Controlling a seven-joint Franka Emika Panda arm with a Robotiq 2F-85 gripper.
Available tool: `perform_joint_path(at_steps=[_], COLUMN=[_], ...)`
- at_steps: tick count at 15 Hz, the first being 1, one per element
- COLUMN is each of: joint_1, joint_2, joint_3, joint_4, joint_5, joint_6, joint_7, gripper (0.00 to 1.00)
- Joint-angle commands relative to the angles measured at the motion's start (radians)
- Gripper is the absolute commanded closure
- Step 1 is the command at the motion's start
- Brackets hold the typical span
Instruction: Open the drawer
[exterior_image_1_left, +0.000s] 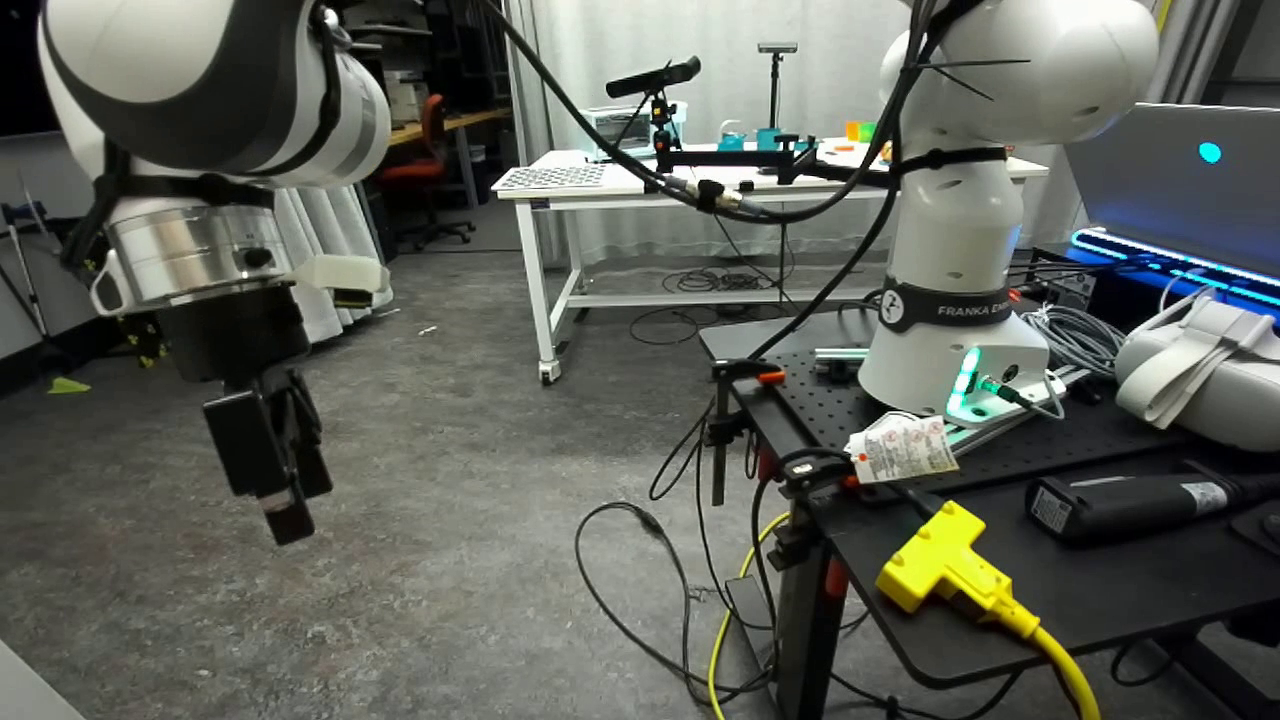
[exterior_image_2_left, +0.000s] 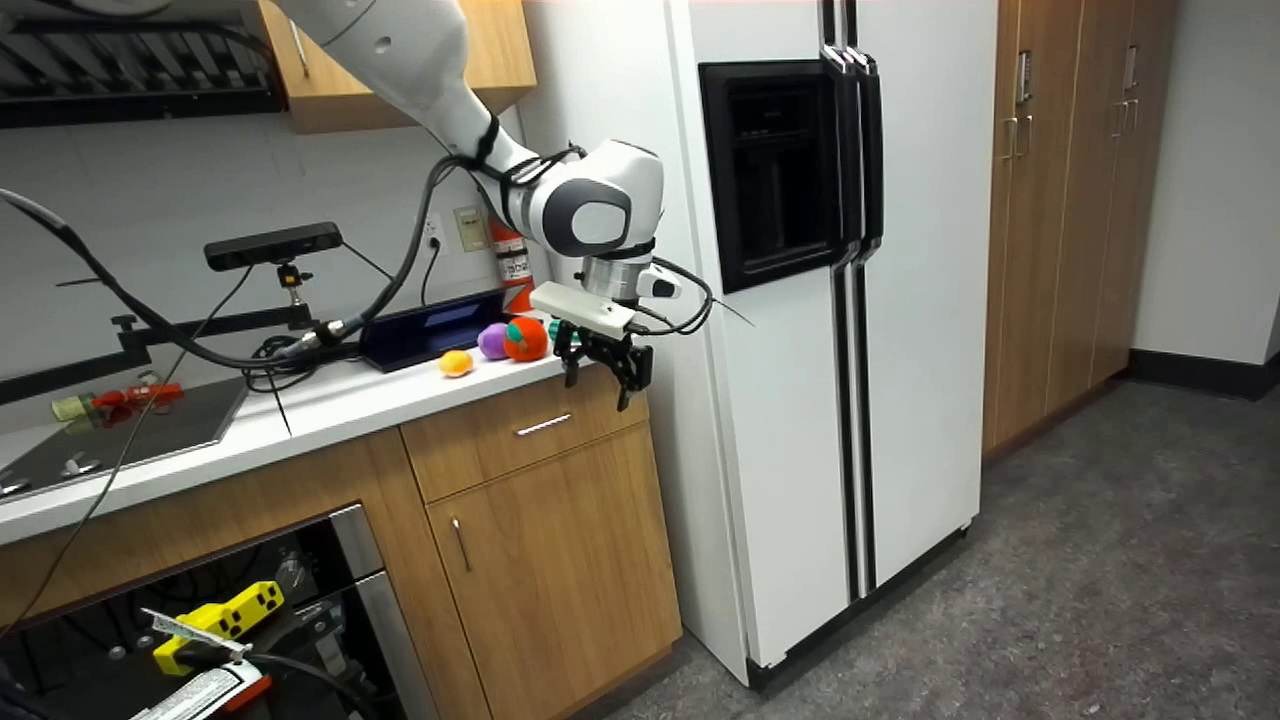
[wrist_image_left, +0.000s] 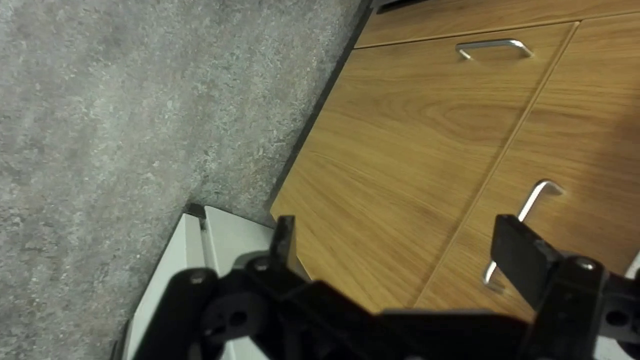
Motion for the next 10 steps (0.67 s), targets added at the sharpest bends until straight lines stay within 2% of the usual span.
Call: perform_joint_path(at_steps=[1, 2, 3, 10], joint_1=[-0.033, -0.04, -0.011, -0.019], joint_2=[0.061, 0.053, 0.04, 0.066], joint_3=[0.065, 0.077, 0.047, 0.062], joint_4=[0.069, 0.062, 0.035, 0.054], joint_5=[0.07, 0.078, 0.036, 0.045], joint_6=[-0.013, -0.018, -0.002, 0.014], joint_7=[-0.071, -0.093, -0.035, -0.062], gripper=[0.0, 0.0, 0.0, 0.0])
